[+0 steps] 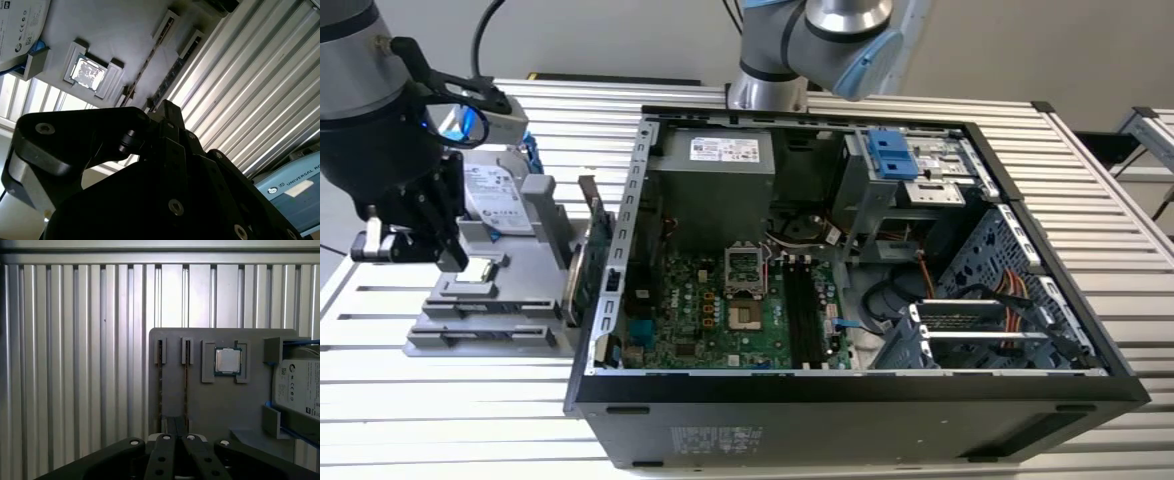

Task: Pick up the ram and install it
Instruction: 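Pick up the ram and move it above insertion slot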

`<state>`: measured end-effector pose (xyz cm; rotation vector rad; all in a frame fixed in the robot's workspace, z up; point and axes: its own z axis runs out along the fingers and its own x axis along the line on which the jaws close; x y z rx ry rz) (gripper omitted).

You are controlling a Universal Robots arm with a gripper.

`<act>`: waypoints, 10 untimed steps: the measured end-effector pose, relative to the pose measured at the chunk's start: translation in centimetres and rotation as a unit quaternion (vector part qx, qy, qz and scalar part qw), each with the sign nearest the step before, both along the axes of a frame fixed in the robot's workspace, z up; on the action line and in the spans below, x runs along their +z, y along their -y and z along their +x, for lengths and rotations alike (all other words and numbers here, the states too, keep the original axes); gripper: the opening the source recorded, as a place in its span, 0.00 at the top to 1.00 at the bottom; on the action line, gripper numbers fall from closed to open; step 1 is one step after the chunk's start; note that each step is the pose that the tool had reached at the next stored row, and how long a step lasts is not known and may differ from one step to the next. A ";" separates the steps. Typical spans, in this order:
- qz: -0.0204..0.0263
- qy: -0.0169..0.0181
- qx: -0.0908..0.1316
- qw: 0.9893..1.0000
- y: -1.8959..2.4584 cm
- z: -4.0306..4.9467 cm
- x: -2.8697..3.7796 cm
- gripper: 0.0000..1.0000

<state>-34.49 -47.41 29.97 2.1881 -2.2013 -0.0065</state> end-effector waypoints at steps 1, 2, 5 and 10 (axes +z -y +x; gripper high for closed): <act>0.000 0.000 0.000 1.000 0.00 0.00 -0.01 0.00; 0.000 0.000 0.000 1.000 0.00 0.00 -0.01 0.00; 0.000 0.000 0.000 1.000 0.00 0.00 -0.01 0.00; -0.001 0.000 0.000 1.000 0.00 0.00 -0.01 0.00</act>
